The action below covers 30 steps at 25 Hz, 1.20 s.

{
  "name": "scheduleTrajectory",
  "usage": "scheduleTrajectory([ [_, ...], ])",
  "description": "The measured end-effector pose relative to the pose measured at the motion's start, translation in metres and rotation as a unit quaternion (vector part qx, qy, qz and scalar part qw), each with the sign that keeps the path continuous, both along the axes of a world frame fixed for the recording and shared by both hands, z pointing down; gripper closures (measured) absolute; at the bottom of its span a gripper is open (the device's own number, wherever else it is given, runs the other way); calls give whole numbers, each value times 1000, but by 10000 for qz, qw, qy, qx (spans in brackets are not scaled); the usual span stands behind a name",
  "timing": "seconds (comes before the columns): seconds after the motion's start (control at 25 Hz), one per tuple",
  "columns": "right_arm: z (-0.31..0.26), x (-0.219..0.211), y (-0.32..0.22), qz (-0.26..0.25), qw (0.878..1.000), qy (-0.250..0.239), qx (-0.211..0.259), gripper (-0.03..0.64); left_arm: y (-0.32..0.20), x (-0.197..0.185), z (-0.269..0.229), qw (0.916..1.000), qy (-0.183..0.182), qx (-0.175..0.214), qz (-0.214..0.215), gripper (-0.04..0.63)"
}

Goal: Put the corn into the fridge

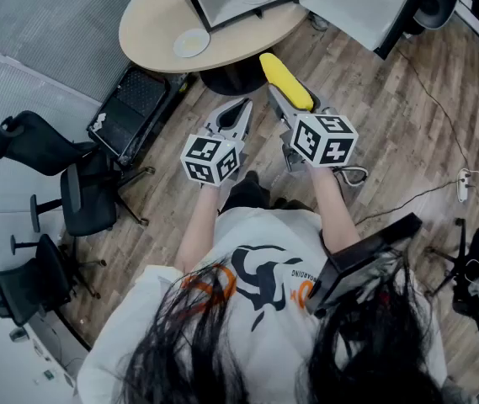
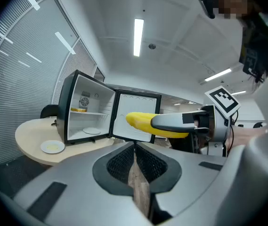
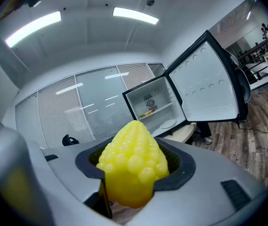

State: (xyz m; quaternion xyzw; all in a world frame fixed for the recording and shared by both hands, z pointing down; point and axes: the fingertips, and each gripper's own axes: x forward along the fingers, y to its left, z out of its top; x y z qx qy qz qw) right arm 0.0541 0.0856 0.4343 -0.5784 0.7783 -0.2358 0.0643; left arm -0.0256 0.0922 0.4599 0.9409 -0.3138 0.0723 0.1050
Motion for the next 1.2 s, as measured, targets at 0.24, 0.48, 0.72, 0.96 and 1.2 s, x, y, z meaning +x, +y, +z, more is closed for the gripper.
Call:
scheduleTrajectory([
  [0.24, 3, 2, -5, -6, 9999, -101, 27, 364, -6, 2, 3, 10000, 2, -9, -26, 583],
  [0.48, 2, 12, -12, 12, 9997, -241, 66, 364, -12, 10, 4, 10000, -11, -17, -20, 583],
  [0.72, 6, 13, -19, -35, 10000, -68, -16, 364, -19, 10, 1, 10000, 2, -6, -62, 583],
  [0.96, 11, 9, -35, -121, 9999, 51, -67, 364, -34, 9, 0, 9999, 48, -6, -125, 583],
  [1.2, 16, 9, -70, -201, 9996, 111, -156, 364, -69, 6, 2, 9997, 98, -56, -221, 583],
])
